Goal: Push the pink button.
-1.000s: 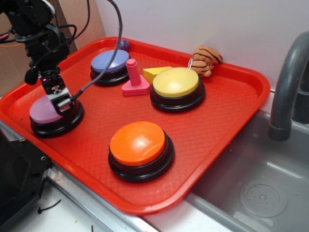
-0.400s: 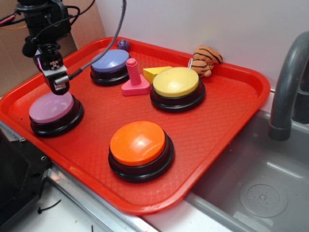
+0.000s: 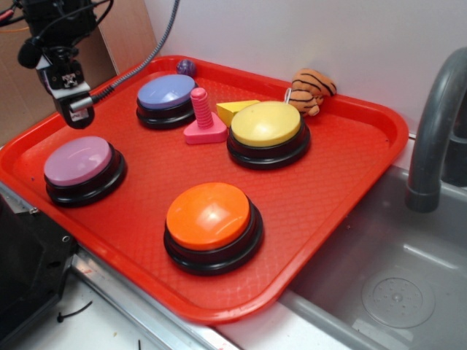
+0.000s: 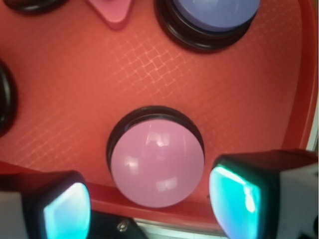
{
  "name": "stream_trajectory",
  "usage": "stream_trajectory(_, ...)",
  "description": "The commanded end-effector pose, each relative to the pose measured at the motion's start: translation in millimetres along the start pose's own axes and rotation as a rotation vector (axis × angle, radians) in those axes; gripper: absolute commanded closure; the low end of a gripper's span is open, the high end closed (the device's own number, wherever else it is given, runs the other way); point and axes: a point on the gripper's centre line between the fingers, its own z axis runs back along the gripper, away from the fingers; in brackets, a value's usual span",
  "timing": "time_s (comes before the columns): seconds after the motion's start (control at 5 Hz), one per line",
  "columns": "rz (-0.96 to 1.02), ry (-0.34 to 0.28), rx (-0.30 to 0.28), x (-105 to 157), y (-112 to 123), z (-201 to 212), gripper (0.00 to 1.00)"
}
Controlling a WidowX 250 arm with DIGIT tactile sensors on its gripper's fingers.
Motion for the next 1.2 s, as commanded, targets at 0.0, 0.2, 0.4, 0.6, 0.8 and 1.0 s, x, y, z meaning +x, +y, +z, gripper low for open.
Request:
stream_trajectory(0.0, 0.003, -0.084, 0.025, 11.0, -1.5, 28.0, 0.0)
stream_trajectory(0.2, 0.005, -0.094, 0.019, 10.1, -2.4, 34.0, 0.0)
stream_trajectory(0.4, 0.009, -0.099, 0.002, 9.6, -1.7, 41.9, 0.0)
stream_trajectory(0.6, 0.01, -0.111, -0.011, 7.3, -1.6, 52.0, 0.0)
stream_trajectory(0.8, 0.02, -0.123, -0.021, 5.3, -1.0, 63.7, 0.0)
stream_trajectory(1.0, 0.027, -0.138, -0.031, 5.9, 2.6, 78.4, 0.0)
